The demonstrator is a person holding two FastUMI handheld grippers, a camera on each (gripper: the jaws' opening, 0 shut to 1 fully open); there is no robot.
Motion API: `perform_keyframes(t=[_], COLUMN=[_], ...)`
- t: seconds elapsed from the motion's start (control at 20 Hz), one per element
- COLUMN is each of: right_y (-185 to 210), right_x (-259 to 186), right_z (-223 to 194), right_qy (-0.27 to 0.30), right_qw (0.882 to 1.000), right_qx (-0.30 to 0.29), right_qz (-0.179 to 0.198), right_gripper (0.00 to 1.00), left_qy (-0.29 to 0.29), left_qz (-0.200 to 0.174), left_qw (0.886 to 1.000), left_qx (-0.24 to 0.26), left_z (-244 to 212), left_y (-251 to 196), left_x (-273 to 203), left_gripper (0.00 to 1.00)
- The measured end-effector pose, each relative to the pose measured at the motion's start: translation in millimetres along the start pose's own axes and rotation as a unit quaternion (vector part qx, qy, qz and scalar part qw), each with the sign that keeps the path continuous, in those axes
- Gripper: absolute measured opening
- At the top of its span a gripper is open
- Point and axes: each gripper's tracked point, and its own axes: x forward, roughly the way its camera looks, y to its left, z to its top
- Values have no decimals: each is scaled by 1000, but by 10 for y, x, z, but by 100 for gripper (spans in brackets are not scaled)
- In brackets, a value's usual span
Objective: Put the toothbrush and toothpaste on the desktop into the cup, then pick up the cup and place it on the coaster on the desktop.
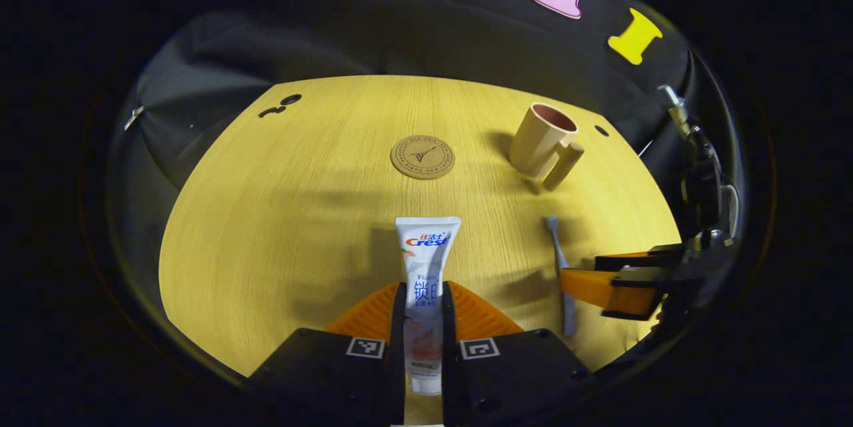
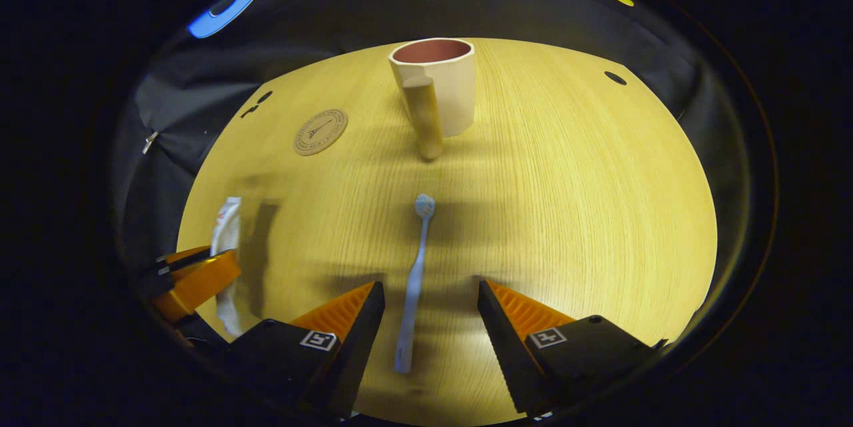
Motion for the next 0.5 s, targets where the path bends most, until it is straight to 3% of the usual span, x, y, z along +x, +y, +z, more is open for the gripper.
perform_keyframes(t=[0.05, 0.2, 0.25, 0.35, 0.45, 0.5], right_y=[-17, -4, -15, -46, -8, 2], right_x=[31, 87, 115, 123, 118, 86], right_z=[-7, 46, 59, 45, 11, 2], right_qy=[3, -1, -7, -7, -2, 0], right_qw=[1000, 1000, 1000, 998, 998, 998], right_qx=[-1, -8, -17, -38, -41, -39], right_qz=[-5, -16, -24, -44, -42, -43], right_gripper=[87, 77, 75, 65, 49, 30], left_qy=[-3, -11, -11, -12, -16, -18], left_qz=[0, 13, 14, 11, 8, 8], left_qw=[1000, 1000, 1000, 1000, 1000, 1000], left_qx=[3, 16, 15, 5, -4, -5], left_z=[-18, -95, -135, -194, -225, -227], left_y=[2, 72, 69, 56, 44, 36], left_x=[-72, -238, -277, -344, -408, -437], left_gripper=[27, 27, 31, 27, 27, 27])
